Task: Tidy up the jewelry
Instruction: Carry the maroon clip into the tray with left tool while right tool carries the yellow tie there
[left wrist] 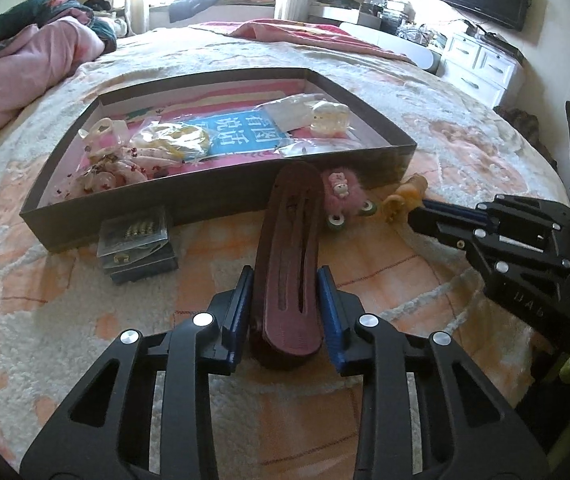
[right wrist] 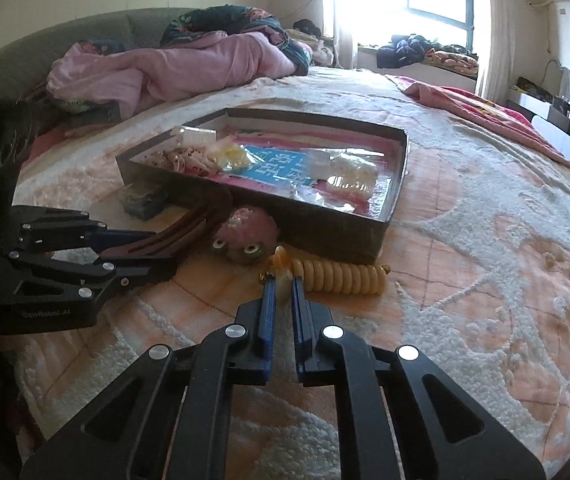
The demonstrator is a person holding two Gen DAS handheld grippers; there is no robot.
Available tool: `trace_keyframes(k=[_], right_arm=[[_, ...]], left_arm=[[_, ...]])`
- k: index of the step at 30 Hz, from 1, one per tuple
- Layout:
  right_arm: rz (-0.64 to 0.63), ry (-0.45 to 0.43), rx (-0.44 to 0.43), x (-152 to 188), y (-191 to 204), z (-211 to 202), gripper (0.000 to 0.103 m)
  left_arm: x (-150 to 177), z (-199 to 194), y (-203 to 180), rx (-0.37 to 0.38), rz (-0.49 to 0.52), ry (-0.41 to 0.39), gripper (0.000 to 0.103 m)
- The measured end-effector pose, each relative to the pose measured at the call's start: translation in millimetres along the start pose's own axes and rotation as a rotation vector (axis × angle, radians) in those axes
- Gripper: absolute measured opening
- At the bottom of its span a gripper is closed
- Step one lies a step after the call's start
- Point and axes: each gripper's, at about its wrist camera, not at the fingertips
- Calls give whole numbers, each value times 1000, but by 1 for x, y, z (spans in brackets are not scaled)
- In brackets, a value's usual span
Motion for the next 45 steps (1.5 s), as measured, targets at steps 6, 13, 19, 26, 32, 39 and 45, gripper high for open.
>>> trace_keyframes(k=[6, 13, 19, 26, 32, 39, 45], right_arm=[[37, -31, 14, 1, -5, -17, 6], [67, -77, 30, -3, -9, -36, 5], [65, -112, 30, -8, -6, -50, 5], [34, -141, 22, -21, 4, -56, 5], [20, -151, 18, -33, 10, -53, 5], [-14, -160, 12, -45, 22, -44, 5], [-24, -161, 9, -53, 27, -34, 5]], left_arm=[[-3, -10, -9, 23, 13, -24, 24], [-10, -25, -16, 25, 19, -69, 24], [-16, -38, -8, 11, -3, -105, 24], [-21, -50, 13, -17, -56, -142, 24], [-23, -56, 30, -41, -95, -162, 24], [-25, -60, 50, -68, -128, -179, 24], [-29, -63, 66, -88, -153, -191, 24]])
Point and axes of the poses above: each gripper's, at about its wrist camera, not at the fingertips, and z roughly the way its jaws point, y to its left, x to its underside, and after that the axes turned 6 degrees about z, right-handed
